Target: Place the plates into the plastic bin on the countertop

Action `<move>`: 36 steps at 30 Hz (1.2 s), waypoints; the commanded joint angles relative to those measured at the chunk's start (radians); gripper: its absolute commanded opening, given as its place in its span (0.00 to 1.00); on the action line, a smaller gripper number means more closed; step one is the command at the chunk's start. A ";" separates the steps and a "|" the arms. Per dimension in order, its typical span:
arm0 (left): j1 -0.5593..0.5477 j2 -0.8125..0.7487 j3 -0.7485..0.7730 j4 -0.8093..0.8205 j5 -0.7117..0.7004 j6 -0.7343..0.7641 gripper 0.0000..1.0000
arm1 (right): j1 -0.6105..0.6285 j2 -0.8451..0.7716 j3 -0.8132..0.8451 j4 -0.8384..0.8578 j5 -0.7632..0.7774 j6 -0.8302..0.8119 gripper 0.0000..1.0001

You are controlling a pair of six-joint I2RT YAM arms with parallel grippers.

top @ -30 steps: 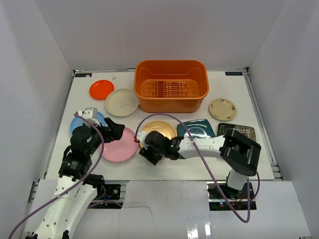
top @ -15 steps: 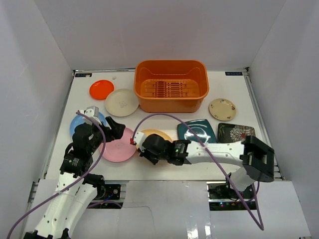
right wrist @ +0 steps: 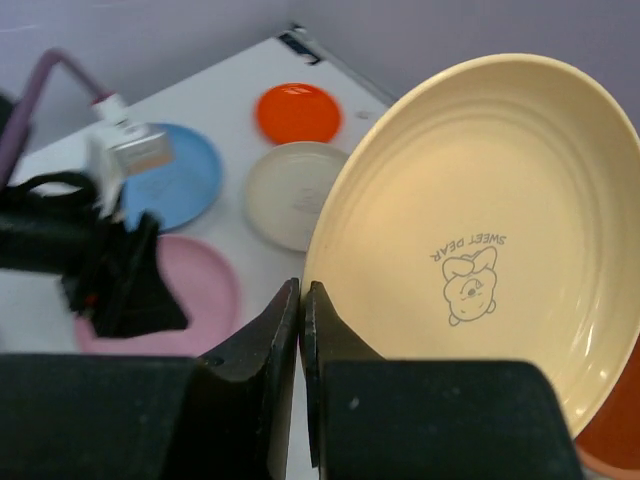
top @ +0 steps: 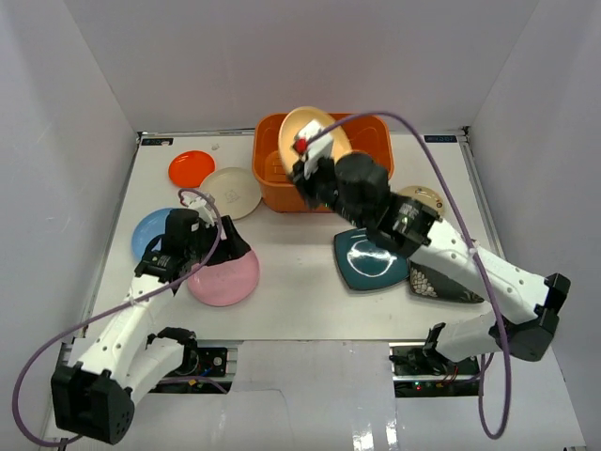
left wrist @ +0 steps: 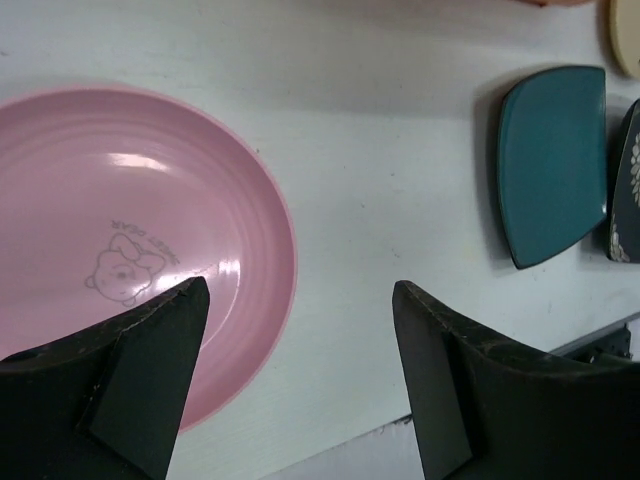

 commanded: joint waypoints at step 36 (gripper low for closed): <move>-0.419 0.684 0.247 -0.248 -0.375 -0.054 0.28 | -0.402 0.633 0.319 0.063 -0.143 -0.131 0.61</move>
